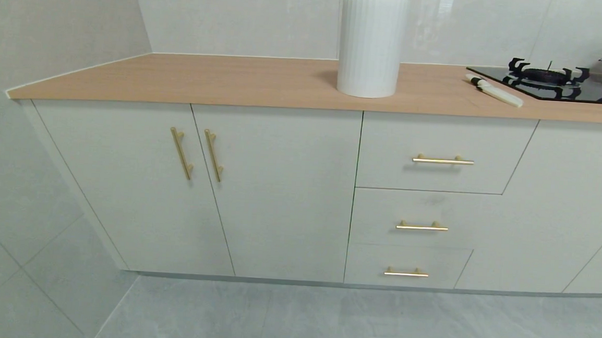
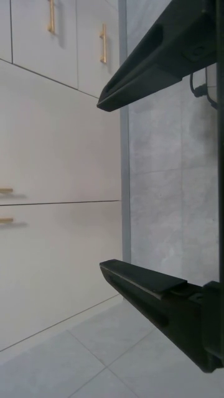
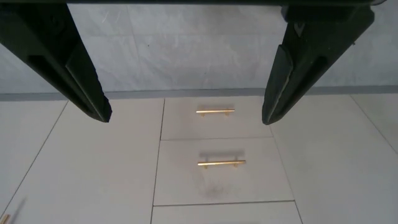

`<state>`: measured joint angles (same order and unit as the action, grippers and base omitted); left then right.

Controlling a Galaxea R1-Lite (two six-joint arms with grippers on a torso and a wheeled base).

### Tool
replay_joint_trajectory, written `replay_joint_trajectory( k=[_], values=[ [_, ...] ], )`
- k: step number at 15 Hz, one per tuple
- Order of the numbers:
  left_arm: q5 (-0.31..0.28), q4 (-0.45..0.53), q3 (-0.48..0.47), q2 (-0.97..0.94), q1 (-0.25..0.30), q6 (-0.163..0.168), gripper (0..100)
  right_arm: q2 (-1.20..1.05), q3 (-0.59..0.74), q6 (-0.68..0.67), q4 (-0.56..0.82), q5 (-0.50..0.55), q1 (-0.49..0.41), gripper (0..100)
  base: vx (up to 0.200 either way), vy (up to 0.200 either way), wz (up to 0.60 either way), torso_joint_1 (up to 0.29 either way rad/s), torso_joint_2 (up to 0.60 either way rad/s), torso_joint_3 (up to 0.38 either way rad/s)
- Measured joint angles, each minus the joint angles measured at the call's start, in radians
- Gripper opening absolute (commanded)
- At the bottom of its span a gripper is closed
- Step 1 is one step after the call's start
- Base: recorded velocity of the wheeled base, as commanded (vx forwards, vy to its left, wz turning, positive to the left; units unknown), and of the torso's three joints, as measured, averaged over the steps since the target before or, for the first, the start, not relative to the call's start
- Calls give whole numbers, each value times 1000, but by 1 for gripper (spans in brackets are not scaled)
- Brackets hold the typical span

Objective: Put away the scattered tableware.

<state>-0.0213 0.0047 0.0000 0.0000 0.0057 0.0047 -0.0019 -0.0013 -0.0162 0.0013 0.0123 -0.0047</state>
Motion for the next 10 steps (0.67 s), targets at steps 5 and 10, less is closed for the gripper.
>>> replay_joint_trajectory(
  k=[5,10],
  values=[
    [0,0,0,0,0,-1,100,0,0,1,0,0,0,100,200,0,0,3,-2,0],
    [0,0,0,0,0,-1,100,0,0,0,0,0,1,100,200,0,0,0,1,0]
  ],
)
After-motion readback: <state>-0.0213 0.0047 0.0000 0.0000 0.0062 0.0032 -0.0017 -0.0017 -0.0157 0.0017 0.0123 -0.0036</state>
